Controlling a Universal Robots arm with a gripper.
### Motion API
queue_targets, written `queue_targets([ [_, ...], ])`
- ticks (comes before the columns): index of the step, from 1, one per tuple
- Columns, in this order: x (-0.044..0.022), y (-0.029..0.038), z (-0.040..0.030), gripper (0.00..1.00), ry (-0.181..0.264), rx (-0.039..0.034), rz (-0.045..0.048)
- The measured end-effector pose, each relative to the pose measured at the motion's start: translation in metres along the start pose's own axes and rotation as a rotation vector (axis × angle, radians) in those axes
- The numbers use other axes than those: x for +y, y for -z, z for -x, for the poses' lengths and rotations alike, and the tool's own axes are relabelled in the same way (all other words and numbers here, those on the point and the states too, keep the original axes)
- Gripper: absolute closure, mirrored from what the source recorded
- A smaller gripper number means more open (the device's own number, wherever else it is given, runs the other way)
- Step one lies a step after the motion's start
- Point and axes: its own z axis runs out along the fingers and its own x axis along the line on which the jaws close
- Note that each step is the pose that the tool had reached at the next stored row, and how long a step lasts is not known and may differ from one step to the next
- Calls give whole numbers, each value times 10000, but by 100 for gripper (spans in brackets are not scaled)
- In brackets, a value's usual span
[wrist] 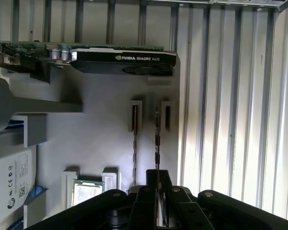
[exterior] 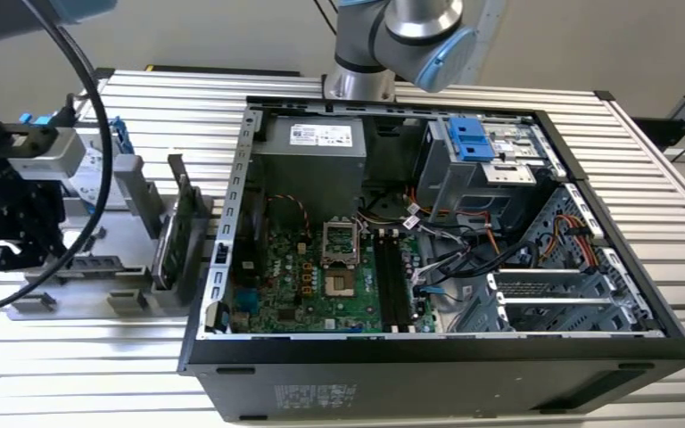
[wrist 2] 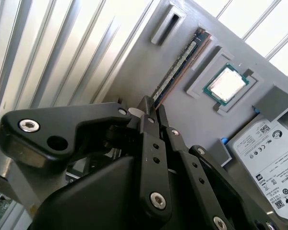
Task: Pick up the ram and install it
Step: 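Pick up the ram and move it above insertion slot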
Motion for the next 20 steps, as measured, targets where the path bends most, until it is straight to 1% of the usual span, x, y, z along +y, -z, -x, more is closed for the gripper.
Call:
queue_targets([
  [20, 7, 186, 1, 100, 0, 2, 1],
])
